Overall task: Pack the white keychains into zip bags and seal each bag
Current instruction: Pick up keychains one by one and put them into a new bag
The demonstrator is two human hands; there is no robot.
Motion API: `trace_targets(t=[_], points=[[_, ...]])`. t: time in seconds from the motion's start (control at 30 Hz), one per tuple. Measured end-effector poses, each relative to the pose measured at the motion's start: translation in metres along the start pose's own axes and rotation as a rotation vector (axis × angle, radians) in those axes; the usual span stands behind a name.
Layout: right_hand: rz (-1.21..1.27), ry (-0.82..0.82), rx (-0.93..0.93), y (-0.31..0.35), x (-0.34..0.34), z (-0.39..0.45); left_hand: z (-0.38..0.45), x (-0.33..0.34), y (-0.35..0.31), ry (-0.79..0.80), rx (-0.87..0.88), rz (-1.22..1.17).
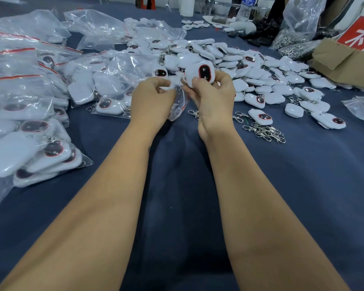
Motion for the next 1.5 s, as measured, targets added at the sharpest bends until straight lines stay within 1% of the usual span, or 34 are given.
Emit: trace_targets(t=[0.07, 0.13, 0.23, 0.33, 0.4, 0.47, 0.53, 0.6, 0.63, 0.7, 0.8, 0.83, 0.9, 1.0, 1.07, 1.1, 1.17, 1.23, 1.3, 1.37, 1.5], points=[[-0.097, 0.009, -0.004, 0.0, 0.001, -0.002, -0.001, 0.0, 0.002, -0.006, -0.021, -0.039], [-0.353, 0.024, -0.055, 0.002, 0.002, -0.004, -0.002, -0.005, 0.001, -0.044, -0.021, -0.11], [-0.705, 0.078, -0.179, 0.006, 0.01, -0.006, -0.004, -0.018, -0.009, -0.137, 0.04, -0.195], [-0.956, 0.175, -0.282, 0.004, 0.024, -0.007, -0.008, -0.026, -0.02, -0.193, 0.128, -0.242], [-1.007, 0.255, -0.285, -0.002, 0.032, -0.01, -0.011, -0.028, -0.027, -0.218, 0.178, -0.242], [-0.967, 0.27, -0.269, -0.003, 0.031, -0.013, -0.014, -0.034, -0.03, -0.269, 0.209, -0.232], [-0.92, 0.204, -0.257, -0.001, 0.024, -0.012, -0.016, -0.039, -0.033, -0.319, 0.236, -0.217], [-0.92, 0.131, -0.26, 0.003, 0.019, -0.011, -0.017, -0.039, -0.035, -0.33, 0.251, -0.207], [-0.935, 0.121, -0.263, 0.004, 0.018, -0.009, -0.017, -0.038, -0.035, -0.326, 0.257, -0.202], [-1.004, 0.185, -0.276, 0.003, 0.023, -0.009, -0.018, -0.035, -0.037, -0.315, 0.274, -0.178], [-1.179, 0.395, -0.295, -0.011, 0.041, -0.017, -0.019, -0.031, -0.04, -0.29, 0.309, -0.12], [-1.247, 0.421, -0.317, -0.013, 0.045, -0.019, -0.019, -0.027, -0.042, -0.269, 0.319, -0.089], [-1.284, 0.36, -0.357, -0.006, 0.046, -0.019, -0.018, -0.016, -0.04, -0.193, 0.317, -0.007], [-1.173, 0.1, -0.346, 0.015, 0.023, -0.012, -0.012, 0.004, -0.031, -0.039, 0.268, 0.129], [-1.17, -0.038, -0.331, 0.024, 0.005, -0.008, -0.013, 0.019, -0.031, 0.045, 0.314, 0.416], [-1.246, -0.071, -0.338, 0.027, 0.001, -0.008, -0.015, 0.029, -0.032, 0.091, 0.358, 0.583], [-1.445, -0.057, -0.351, 0.024, 0.001, -0.006, -0.022, 0.044, -0.034, 0.16, 0.418, 0.827], [-1.56, 0.01, -0.309, 0.016, 0.001, -0.003, -0.029, 0.051, -0.04, 0.169, 0.445, 0.931], [-1.603, 0.073, -0.246, 0.006, -0.002, -0.001, -0.032, 0.054, -0.043, 0.156, 0.422, 0.991], [-1.615, 0.093, -0.211, 0.001, -0.005, 0.0, -0.032, 0.055, -0.043, 0.146, 0.388, 1.038], [-1.647, -0.003, -0.298, 0.013, -0.003, 0.0, -0.032, 0.057, -0.038, 0.13, 0.342, 1.041]])
Point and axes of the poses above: each hand's wrist, its own z-axis towards the middle knuckle, its own x-axis out of the palm, y = z × x, the point moved 10 cm from there along z, towards the middle knuckle, and after that the axes turned 4 degrees about -z, right-handed, at the moved point
